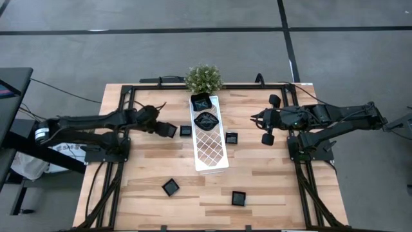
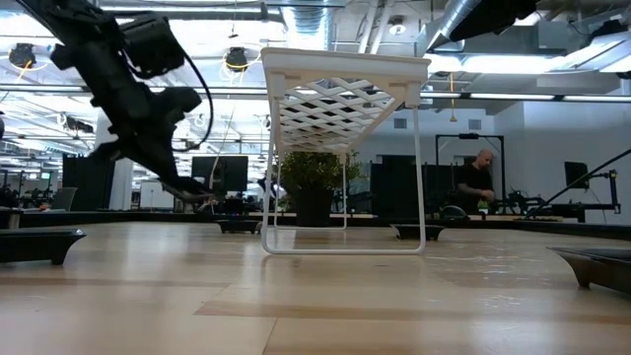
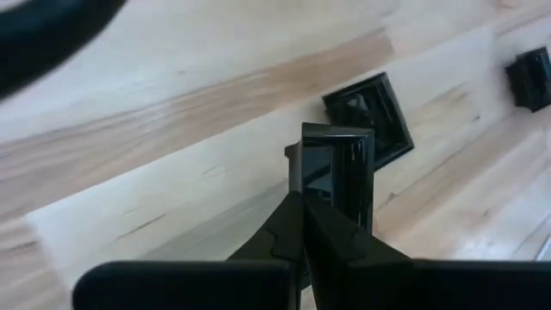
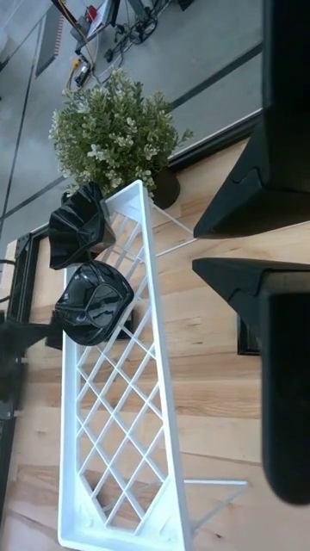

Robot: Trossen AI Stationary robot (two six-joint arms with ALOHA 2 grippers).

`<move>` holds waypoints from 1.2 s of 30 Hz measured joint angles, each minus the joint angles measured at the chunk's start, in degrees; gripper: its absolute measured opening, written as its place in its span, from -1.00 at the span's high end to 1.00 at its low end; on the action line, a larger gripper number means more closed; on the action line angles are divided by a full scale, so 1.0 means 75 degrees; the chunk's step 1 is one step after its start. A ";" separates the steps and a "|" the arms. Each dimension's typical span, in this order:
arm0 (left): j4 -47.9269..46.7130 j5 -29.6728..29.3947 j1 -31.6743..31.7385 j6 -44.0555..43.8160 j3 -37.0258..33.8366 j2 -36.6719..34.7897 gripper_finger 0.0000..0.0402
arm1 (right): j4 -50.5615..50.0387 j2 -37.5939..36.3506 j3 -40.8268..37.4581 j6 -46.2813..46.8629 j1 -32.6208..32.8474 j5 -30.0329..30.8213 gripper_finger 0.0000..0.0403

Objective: Pick & Place Mini shaped plates
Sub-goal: Put the square plate on the shelf

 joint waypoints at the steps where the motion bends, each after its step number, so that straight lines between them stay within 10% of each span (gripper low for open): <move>1: -0.0158 -0.0042 0.0001 -0.0035 -0.0001 -0.0141 0.97 | 0.0000 0.0000 0.0000 0.0000 0.0000 -0.0003 0.79; 18: 0.1195 -0.0961 -0.1610 -0.1815 -0.0003 -0.2321 0.97 | 0.0003 0.0000 0.0000 0.0000 0.0000 -0.0003 0.79; 36: 0.3113 -0.2982 -0.4053 -0.2879 0.0891 -0.0220 0.97 | 0.0003 0.0000 0.0000 -0.0003 0.0000 -0.0003 0.79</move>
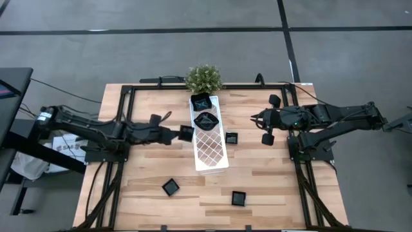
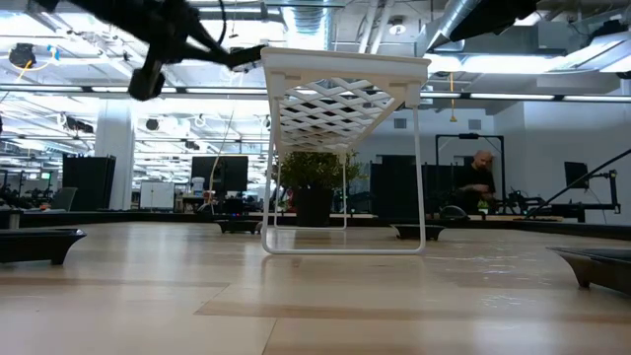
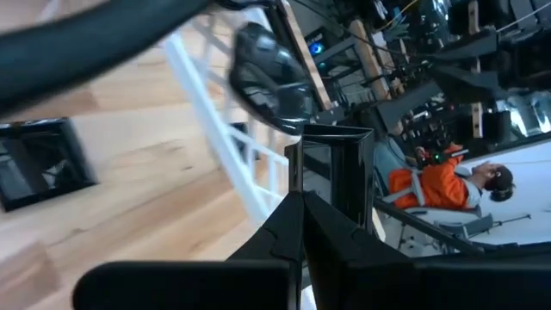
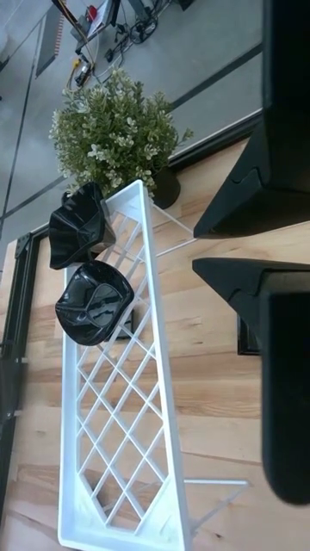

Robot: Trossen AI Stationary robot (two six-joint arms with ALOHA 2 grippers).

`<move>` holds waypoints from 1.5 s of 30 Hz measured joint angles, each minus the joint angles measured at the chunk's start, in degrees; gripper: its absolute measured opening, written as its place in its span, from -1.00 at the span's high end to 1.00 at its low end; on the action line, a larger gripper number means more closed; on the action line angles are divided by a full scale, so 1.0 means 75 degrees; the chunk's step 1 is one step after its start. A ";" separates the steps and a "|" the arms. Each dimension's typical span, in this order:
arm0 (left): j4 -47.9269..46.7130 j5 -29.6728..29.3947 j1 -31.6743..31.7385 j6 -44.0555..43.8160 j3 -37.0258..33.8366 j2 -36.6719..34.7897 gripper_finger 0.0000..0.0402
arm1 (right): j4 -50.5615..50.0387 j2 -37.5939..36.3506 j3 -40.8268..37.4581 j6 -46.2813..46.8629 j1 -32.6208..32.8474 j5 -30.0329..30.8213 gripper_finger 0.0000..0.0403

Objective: Pick & Place Mini shaped plates
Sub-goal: Put the square plate on the shelf

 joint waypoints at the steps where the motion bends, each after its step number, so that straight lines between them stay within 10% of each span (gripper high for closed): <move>1: 0.0021 -0.0077 -0.0082 0.0000 0.0167 0.0194 0.97 | 0.0002 0.0000 0.0000 0.0000 0.0000 0.0000 0.79; 23: 0.0201 -0.1220 -0.1007 -0.0603 0.2901 0.3866 0.97 | -0.0571 0.0000 0.0000 -0.0082 0.0003 -0.0831 0.79; 45: -0.0394 -0.0669 -0.0808 -0.1169 0.2967 0.4242 0.97 | -0.0638 -0.0001 0.0002 -0.0423 0.0003 -0.0831 0.79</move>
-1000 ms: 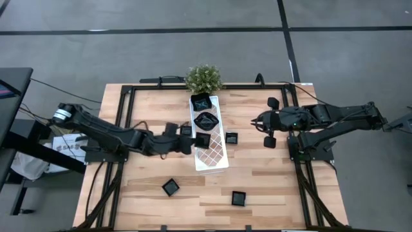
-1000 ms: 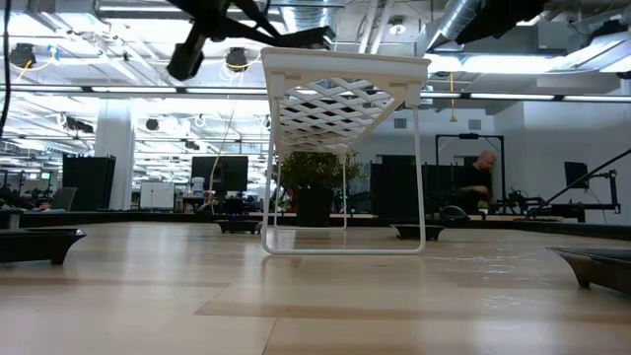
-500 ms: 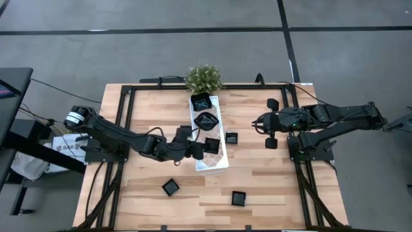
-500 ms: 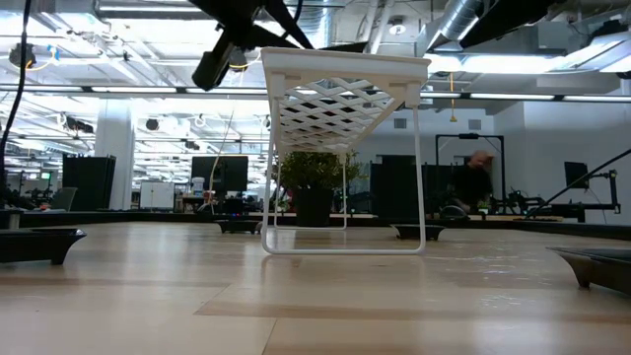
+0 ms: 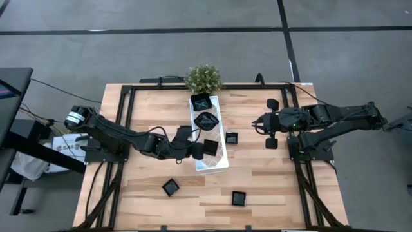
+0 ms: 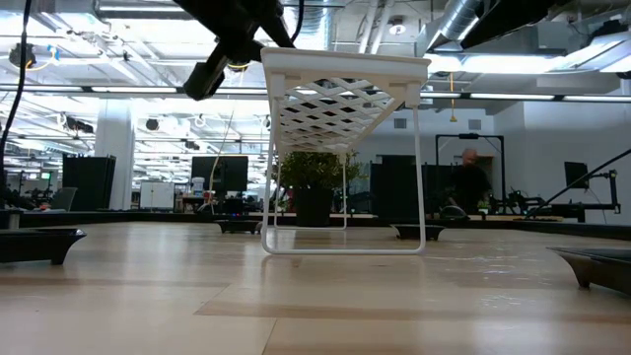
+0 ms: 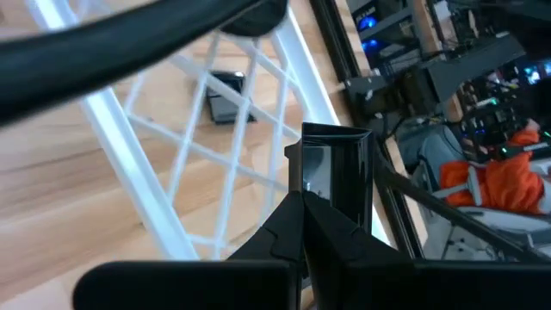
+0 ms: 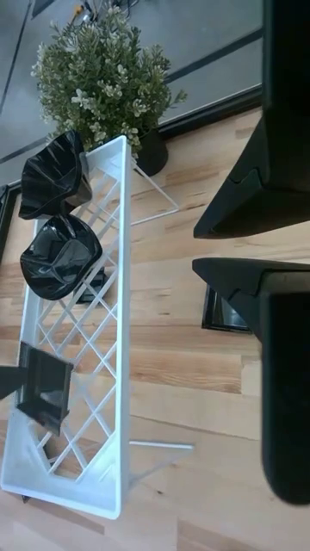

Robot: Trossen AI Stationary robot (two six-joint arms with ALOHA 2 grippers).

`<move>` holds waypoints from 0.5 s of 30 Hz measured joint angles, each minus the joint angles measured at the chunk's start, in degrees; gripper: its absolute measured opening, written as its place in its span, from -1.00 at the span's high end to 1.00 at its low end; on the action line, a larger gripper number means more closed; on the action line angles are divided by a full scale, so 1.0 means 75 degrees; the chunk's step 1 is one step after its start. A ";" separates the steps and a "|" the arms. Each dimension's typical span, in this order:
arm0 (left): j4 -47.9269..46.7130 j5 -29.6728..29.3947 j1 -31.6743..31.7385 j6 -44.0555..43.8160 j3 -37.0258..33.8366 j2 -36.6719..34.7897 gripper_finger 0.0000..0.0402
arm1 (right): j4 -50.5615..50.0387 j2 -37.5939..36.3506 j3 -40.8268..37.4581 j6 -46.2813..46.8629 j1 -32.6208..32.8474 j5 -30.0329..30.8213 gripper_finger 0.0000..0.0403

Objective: Pick & Place Mini shaped plates
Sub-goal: Put the square plate on the shelf

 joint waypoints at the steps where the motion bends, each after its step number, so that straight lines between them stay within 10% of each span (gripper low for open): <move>1: -0.0017 0.0004 0.0036 0.0000 0.0000 0.0000 0.97 | 0.0000 0.0001 -0.0002 0.0000 0.0000 0.0000 0.79; 15: -0.0017 0.0527 0.0369 0.0003 0.0001 0.0000 0.89 | -0.0047 0.0001 -0.0002 0.0009 0.0000 0.0003 0.79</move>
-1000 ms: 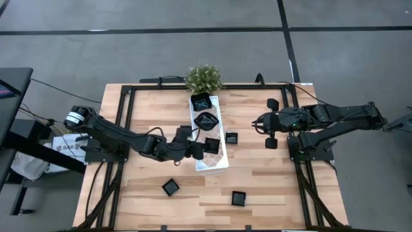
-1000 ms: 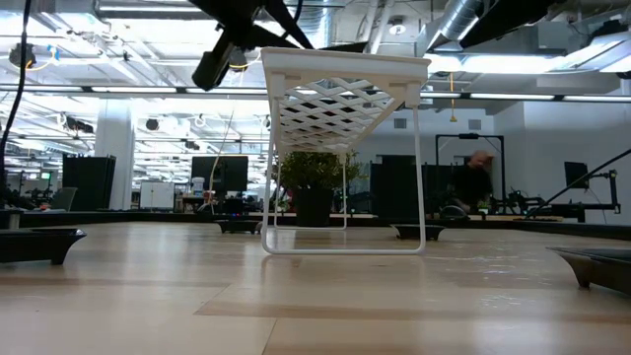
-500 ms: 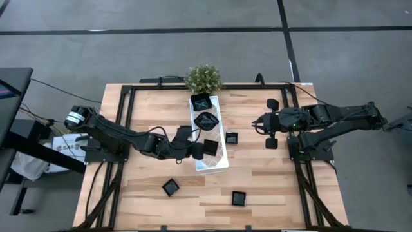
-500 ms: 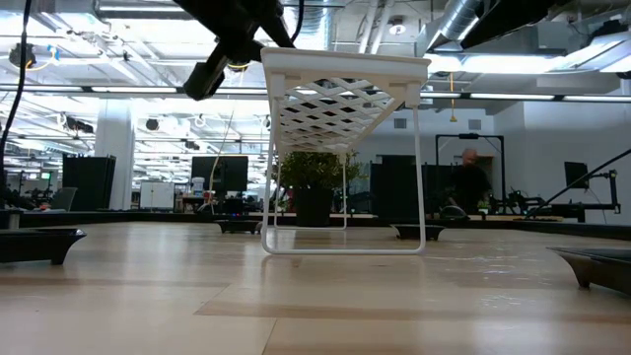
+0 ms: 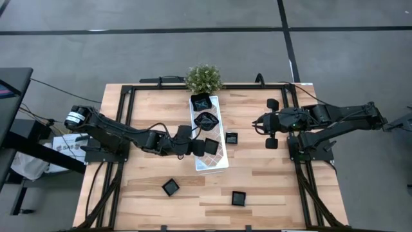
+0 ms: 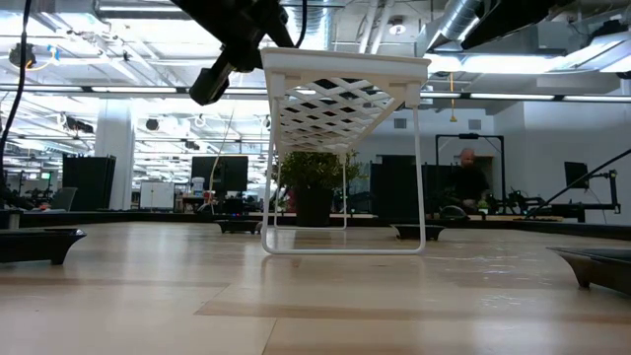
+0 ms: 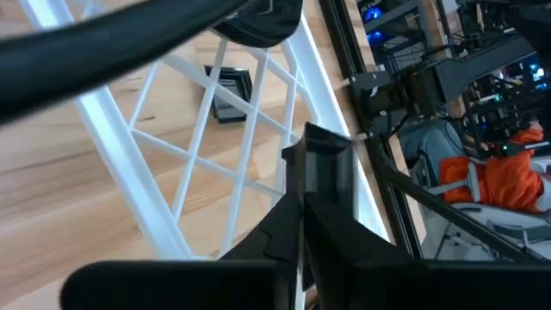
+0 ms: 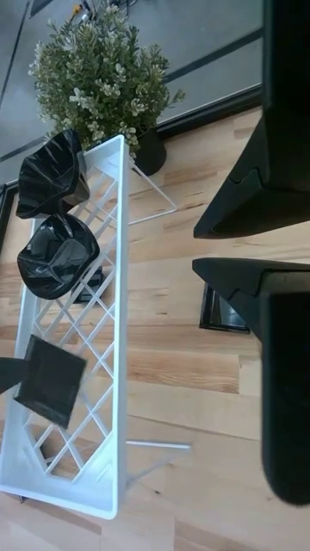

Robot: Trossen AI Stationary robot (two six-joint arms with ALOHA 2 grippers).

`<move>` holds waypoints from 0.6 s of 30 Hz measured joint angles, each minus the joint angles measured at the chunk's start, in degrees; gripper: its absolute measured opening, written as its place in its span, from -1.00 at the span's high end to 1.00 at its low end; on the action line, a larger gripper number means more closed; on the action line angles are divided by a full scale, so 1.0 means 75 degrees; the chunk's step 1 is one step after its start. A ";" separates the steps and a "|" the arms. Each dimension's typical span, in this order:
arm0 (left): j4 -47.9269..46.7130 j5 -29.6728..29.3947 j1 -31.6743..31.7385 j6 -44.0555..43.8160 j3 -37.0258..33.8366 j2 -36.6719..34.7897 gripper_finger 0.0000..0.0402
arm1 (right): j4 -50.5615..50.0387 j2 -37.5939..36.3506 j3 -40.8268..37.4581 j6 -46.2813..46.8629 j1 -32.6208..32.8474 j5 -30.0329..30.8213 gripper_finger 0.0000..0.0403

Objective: Pick & Place Mini shaped plates
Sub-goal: Put the square plate on the shelf

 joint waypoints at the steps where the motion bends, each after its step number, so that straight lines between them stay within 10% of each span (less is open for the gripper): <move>1: 0.0000 -0.0003 0.0000 0.0005 -0.0001 0.0000 0.87 | 0.0000 0.0000 0.0000 0.0000 0.0000 0.0000 0.79; 18: 0.0000 0.0087 -0.0023 0.0240 -0.0001 -0.0006 0.41 | 0.0000 0.0000 0.0000 0.0252 0.0000 0.0000 0.79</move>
